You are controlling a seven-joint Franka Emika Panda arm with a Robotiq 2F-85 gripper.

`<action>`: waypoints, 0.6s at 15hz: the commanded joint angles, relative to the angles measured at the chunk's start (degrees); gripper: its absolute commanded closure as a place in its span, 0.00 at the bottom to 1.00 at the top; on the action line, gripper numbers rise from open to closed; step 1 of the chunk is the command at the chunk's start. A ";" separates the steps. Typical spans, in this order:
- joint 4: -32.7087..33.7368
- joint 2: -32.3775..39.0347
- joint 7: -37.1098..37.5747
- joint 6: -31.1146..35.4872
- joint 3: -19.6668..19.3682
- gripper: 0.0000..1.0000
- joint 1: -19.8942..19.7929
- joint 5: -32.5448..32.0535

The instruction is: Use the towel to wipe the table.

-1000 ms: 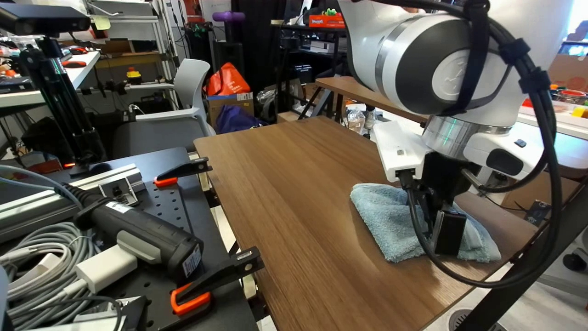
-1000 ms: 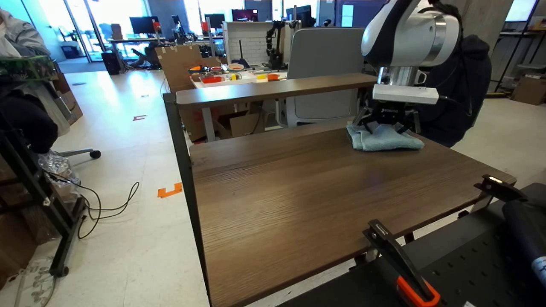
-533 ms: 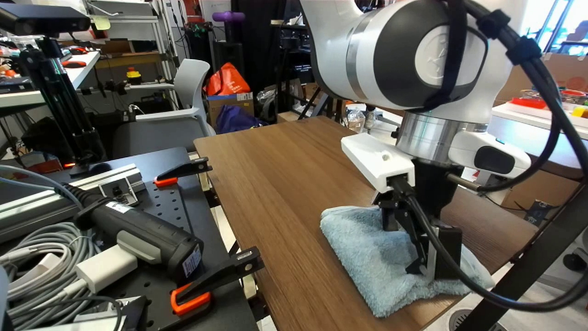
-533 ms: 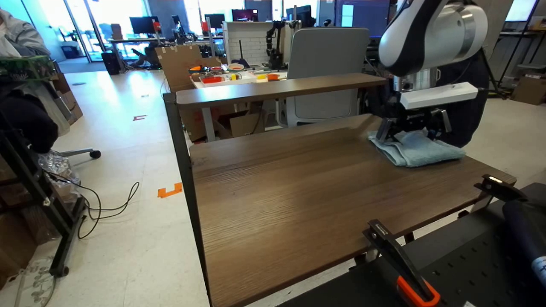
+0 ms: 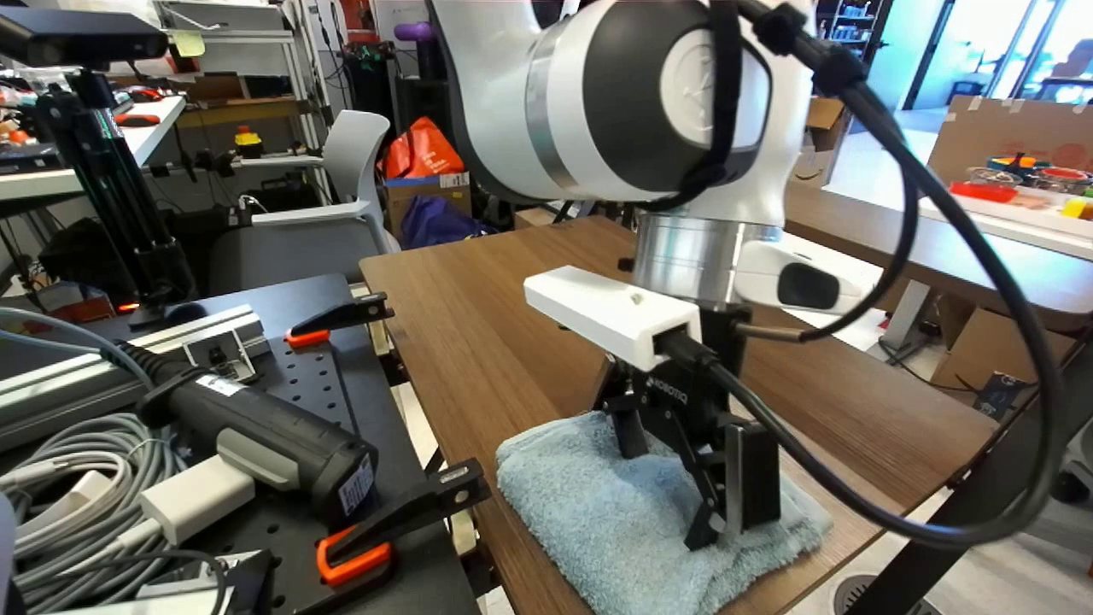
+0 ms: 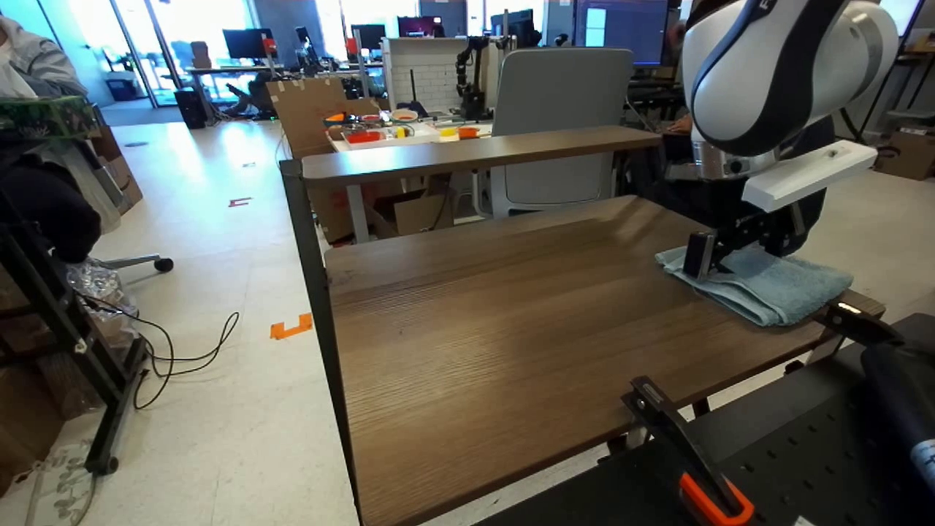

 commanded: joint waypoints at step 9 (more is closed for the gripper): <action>-5.85 -2.67 6.86 5.81 8.76 0.00 18.97 -5.31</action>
